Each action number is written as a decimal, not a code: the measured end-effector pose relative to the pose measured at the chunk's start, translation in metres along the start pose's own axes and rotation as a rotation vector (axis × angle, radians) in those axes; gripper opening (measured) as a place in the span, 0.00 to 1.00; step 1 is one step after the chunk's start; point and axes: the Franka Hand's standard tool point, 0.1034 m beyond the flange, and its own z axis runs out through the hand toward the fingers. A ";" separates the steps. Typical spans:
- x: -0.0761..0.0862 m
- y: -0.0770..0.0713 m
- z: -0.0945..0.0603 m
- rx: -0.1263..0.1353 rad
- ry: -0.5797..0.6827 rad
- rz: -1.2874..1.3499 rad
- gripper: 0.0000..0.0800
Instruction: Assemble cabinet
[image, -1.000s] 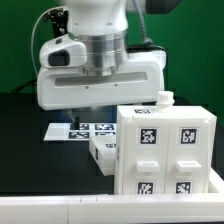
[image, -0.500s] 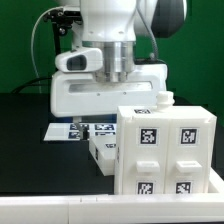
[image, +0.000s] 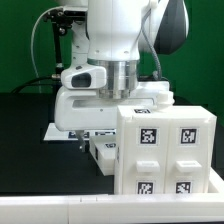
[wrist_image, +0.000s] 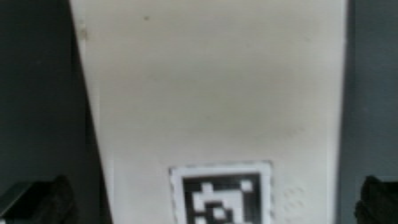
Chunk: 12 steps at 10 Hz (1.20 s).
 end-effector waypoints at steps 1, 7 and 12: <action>0.000 0.004 0.003 -0.008 0.008 0.006 1.00; -0.001 0.011 0.004 -0.010 0.005 0.017 0.69; 0.028 0.017 -0.107 0.014 0.009 -0.013 0.69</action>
Offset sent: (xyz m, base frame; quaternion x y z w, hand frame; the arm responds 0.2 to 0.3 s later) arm 0.0000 0.0000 0.0000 0.0000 0.0000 0.0000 1.0000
